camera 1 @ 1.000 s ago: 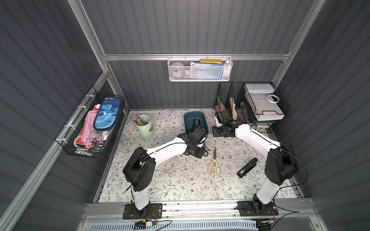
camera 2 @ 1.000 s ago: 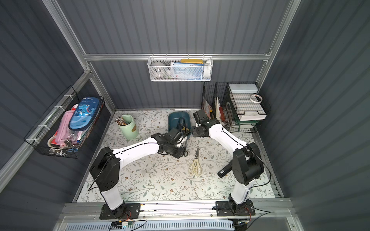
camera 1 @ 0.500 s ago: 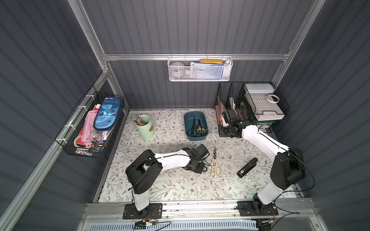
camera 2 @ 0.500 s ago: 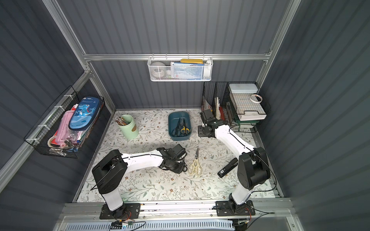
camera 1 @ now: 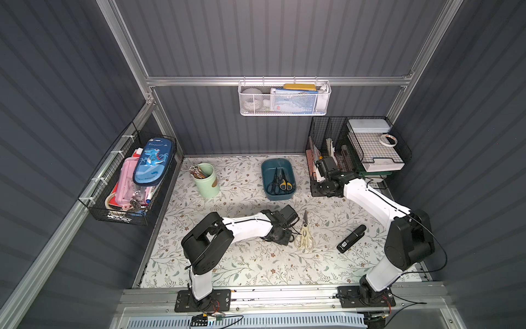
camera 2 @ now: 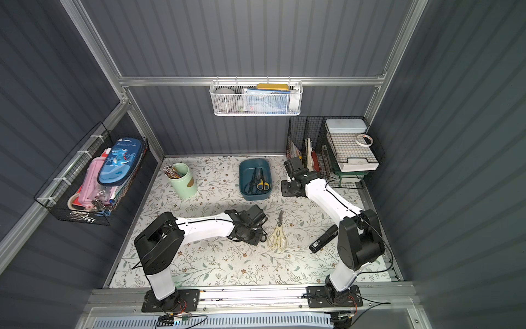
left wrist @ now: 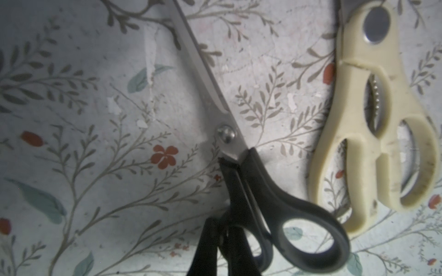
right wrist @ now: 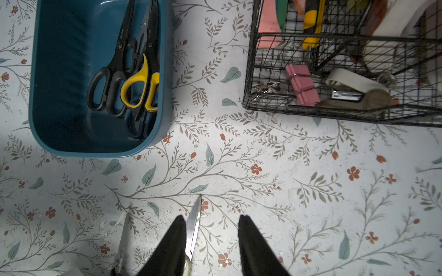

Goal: Take the scissors out of the storage box
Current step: Place the scissors at the center of the board, then pick up the scissors from the storage box.

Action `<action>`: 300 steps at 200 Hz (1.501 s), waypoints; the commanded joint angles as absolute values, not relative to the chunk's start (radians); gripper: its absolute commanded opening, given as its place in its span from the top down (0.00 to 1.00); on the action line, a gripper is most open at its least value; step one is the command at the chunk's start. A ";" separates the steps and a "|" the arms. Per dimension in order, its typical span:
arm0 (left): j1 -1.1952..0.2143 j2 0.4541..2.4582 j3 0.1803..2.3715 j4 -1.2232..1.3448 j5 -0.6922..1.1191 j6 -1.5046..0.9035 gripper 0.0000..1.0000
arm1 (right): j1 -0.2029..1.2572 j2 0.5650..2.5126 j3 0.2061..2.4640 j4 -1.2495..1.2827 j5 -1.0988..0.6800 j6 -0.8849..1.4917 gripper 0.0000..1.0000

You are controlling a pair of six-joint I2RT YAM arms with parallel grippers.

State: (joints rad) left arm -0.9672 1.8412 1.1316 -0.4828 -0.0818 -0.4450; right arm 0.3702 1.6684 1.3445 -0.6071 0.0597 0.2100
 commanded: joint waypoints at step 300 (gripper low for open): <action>-0.678 2.208 1.912 -0.602 -0.211 -0.202 0.59 | 0.393 1.768 1.433 -0.600 0.017 0.196 0.60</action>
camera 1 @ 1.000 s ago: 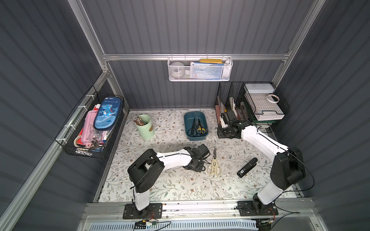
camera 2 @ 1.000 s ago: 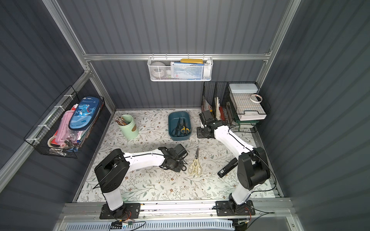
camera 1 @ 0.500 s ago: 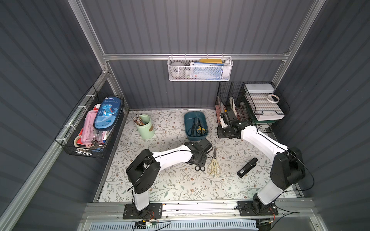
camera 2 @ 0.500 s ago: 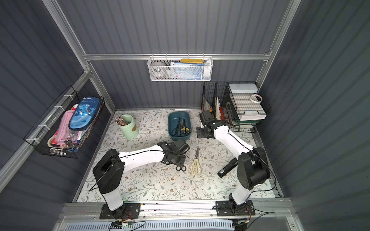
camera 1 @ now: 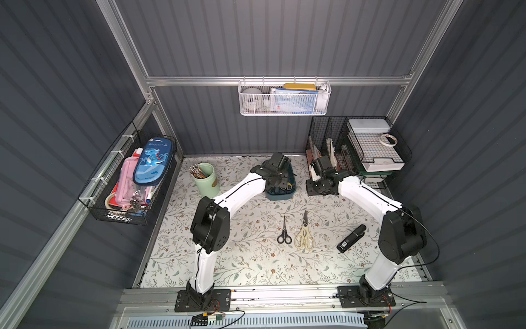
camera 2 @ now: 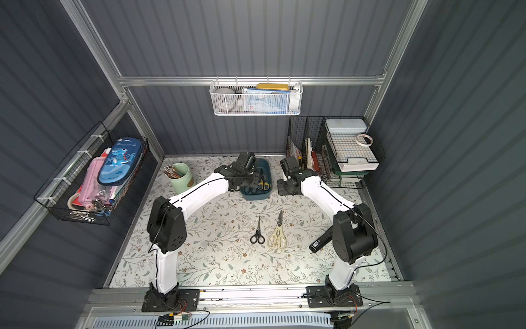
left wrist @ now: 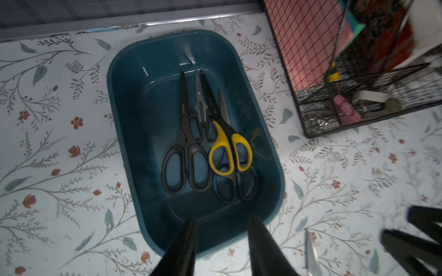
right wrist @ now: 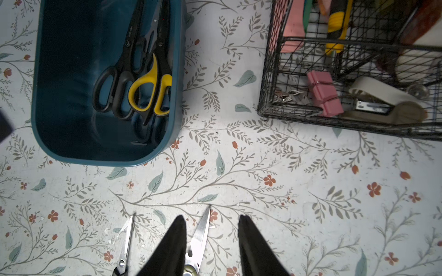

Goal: Take the scissors out of the storage box
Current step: Pick up the scissors from the storage box.

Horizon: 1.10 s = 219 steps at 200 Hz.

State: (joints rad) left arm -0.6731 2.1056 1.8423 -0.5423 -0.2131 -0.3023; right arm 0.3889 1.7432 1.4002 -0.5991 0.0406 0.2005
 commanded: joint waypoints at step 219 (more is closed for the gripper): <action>-0.600 2.471 2.083 -0.552 -0.054 -0.174 0.68 | 0.414 1.850 1.484 -0.610 -0.002 0.196 0.60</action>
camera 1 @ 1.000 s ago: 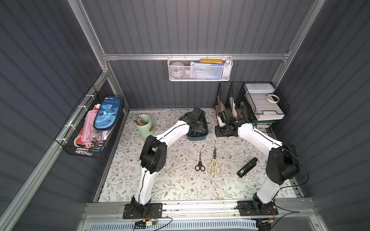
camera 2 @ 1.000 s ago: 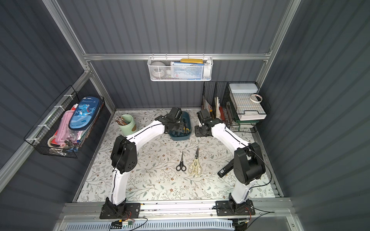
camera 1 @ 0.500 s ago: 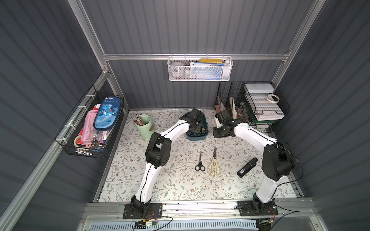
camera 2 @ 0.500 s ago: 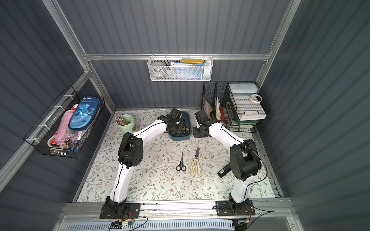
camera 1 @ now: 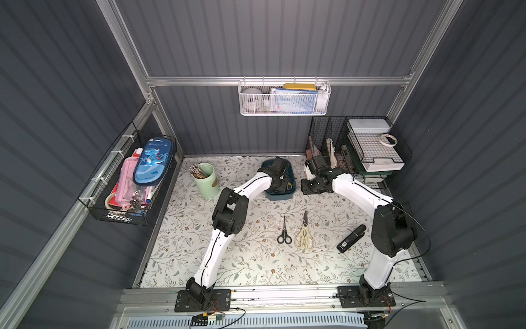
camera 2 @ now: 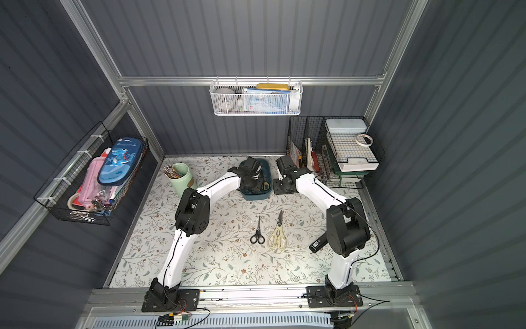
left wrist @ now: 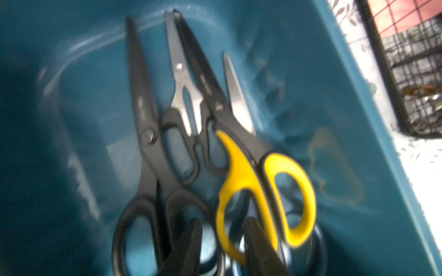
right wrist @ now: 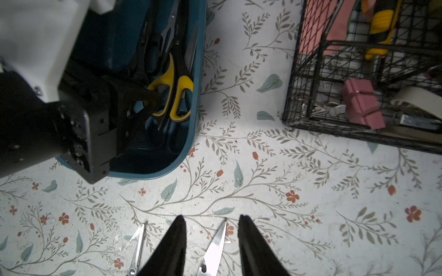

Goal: Take the scissors out of the storage box
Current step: Pick up the scissors from the storage box.

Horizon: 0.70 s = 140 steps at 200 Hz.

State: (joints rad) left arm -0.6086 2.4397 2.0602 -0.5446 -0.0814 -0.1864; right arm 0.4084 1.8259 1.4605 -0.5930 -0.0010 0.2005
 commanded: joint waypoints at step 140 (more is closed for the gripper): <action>-0.569 2.242 1.972 -0.460 -0.016 -0.174 0.92 | 0.423 1.852 1.479 -0.611 0.010 0.202 0.60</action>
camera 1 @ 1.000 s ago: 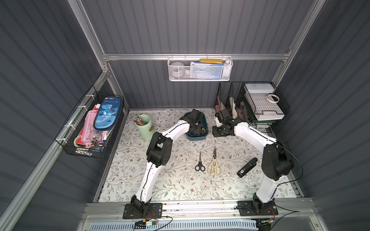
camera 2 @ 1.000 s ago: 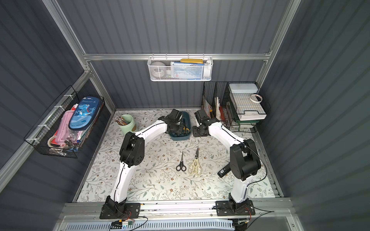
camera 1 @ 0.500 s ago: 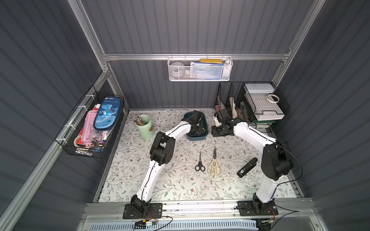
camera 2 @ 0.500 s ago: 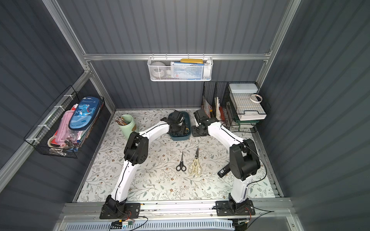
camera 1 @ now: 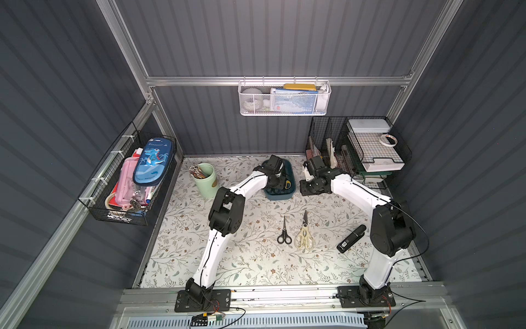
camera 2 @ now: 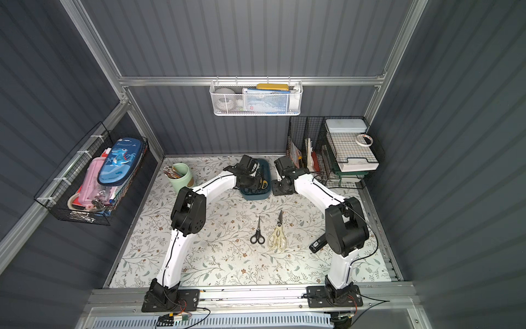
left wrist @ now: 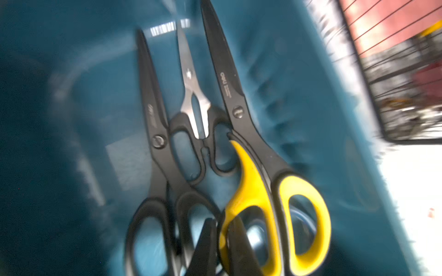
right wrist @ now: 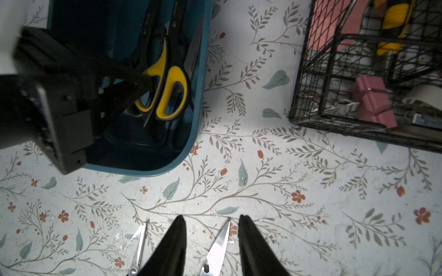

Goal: Take the scissors out of the storage box
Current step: Pick up the scissors from the storage box, then place the scissors at the center of the board.

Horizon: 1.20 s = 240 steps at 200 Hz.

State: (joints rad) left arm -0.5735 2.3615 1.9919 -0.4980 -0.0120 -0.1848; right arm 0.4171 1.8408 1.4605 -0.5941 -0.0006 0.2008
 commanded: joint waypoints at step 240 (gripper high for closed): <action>-0.822 1.497 0.947 -0.546 -0.120 -0.522 0.90 | 0.429 1.784 1.443 -0.615 0.048 0.201 0.60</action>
